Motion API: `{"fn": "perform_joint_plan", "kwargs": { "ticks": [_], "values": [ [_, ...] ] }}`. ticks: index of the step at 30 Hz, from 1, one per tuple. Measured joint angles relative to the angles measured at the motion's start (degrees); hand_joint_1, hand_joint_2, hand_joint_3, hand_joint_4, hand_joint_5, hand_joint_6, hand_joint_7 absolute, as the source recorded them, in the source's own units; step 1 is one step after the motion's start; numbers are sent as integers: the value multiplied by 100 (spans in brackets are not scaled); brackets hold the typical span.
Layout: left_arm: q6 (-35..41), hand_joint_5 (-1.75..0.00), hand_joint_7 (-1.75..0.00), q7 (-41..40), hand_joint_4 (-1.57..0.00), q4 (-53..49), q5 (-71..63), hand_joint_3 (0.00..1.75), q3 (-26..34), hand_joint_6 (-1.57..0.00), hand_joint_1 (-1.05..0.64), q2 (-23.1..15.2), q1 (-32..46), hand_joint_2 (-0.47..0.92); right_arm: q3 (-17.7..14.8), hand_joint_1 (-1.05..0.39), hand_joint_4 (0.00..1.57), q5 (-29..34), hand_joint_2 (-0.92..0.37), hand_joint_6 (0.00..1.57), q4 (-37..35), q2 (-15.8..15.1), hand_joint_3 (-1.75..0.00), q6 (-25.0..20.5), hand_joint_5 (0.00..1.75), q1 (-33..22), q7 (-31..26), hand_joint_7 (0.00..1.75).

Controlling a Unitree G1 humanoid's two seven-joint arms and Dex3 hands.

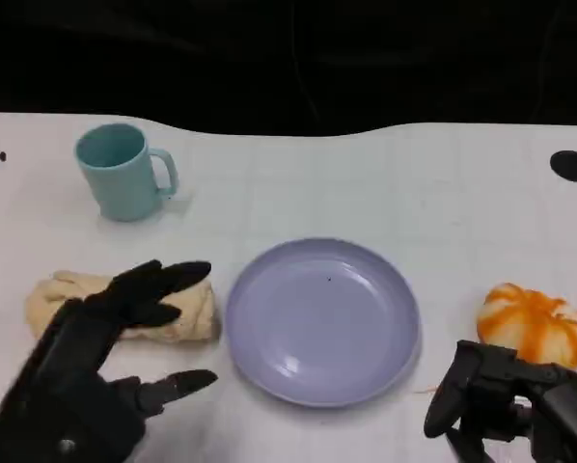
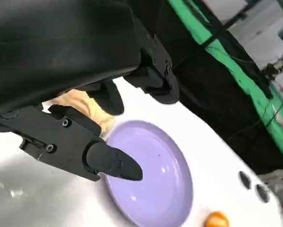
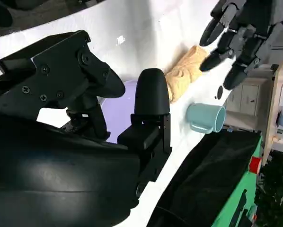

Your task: Grasp the towel on the left side of the plate with the left hand and place it into the plate.

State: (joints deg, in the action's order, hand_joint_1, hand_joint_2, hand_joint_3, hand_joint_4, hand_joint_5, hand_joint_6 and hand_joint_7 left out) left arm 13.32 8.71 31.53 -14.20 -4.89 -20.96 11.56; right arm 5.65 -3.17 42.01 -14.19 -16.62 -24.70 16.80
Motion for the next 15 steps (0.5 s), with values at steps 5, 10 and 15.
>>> {"fn": "perform_joint_plan", "kwargs": {
  "ticks": [5,10,15],
  "values": [
    [231,-50,-1,277,-18,38,-1229,0,-311,-35,-53,-486,-431,89,-5,-5,73,-28,-56,64,-1,0,-114,1,175,5,1,143],
    [556,-48,0,757,-16,-10,-2614,0,-822,-32,-56,-757,-885,87,-39,-5,73,-46,-56,65,0,-3,-114,0,174,-5,4,143],
    [749,-41,0,1318,-13,-361,-3627,0,-1227,-28,-56,-789,-1335,85,-64,-6,73,-91,-57,64,-3,-7,-113,1,175,-24,18,142]
  ]
}}
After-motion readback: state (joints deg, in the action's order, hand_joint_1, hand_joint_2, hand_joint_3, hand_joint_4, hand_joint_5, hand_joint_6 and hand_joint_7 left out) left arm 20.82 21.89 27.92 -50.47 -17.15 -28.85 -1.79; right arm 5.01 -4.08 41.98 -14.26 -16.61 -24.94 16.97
